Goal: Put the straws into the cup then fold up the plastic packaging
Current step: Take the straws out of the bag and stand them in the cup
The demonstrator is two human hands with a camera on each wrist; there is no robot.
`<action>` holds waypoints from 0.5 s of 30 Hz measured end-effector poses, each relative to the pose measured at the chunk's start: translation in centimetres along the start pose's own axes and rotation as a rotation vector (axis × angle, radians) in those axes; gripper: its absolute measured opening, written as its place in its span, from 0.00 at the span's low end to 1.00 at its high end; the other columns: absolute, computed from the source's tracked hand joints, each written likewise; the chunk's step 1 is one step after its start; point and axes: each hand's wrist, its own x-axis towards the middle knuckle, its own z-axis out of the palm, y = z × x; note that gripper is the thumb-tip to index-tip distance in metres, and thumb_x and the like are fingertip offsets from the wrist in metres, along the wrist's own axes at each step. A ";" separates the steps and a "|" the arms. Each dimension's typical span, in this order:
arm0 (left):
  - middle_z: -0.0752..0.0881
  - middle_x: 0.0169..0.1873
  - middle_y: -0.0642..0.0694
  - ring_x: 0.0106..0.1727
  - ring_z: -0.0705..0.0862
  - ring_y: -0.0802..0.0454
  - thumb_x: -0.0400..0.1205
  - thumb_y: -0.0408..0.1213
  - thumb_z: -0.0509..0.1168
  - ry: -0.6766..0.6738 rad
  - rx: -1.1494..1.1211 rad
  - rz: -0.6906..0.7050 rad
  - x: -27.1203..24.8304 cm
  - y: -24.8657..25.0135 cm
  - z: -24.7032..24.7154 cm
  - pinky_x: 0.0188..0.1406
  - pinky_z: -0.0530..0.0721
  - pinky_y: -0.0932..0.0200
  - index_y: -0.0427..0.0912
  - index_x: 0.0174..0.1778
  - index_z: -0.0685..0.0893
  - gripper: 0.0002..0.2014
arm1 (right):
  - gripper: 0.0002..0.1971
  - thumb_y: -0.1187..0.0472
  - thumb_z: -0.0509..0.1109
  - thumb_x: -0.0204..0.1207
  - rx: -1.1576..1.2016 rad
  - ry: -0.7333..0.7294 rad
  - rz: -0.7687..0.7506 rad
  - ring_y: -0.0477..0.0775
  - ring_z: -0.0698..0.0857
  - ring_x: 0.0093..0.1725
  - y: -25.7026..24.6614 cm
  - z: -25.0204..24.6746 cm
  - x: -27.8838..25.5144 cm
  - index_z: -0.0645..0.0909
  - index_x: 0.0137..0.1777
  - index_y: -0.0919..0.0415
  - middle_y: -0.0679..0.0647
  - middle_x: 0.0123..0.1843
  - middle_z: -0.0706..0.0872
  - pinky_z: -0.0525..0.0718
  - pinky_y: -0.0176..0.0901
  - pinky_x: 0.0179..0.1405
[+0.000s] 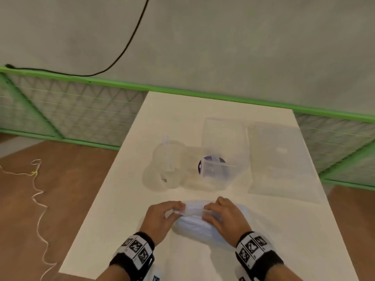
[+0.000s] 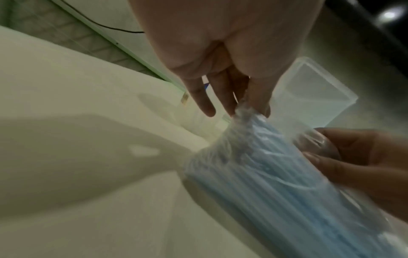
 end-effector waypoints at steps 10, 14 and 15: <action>0.90 0.50 0.67 0.57 0.85 0.71 0.73 0.29 0.77 -0.011 0.075 -0.025 1.5 -1.1 0.6 0.62 0.76 0.76 0.60 0.41 0.92 0.16 | 0.14 0.40 0.60 0.76 -0.126 0.040 -0.020 0.52 0.77 0.40 1.4 0.9 0.8 0.82 0.51 0.46 0.47 0.41 0.77 0.73 0.41 0.37; 0.93 0.43 0.55 0.48 0.89 0.59 0.71 0.29 0.79 0.078 -0.064 -0.130 0.8 -0.5 -0.8 0.53 0.83 0.69 0.52 0.37 0.93 0.10 | 0.14 0.41 0.63 0.78 -0.103 0.004 0.004 0.53 0.77 0.43 1.8 0.7 1.0 0.82 0.55 0.46 0.47 0.44 0.78 0.75 0.44 0.41; 0.93 0.41 0.53 0.46 0.90 0.56 0.71 0.28 0.79 0.091 -0.085 -0.142 0.6 -0.3 -1.2 0.51 0.84 0.70 0.51 0.36 0.93 0.10 | 0.13 0.42 0.65 0.78 -0.103 -0.006 0.006 0.53 0.77 0.44 1.8 0.6 1.1 0.82 0.57 0.46 0.47 0.44 0.78 0.75 0.44 0.42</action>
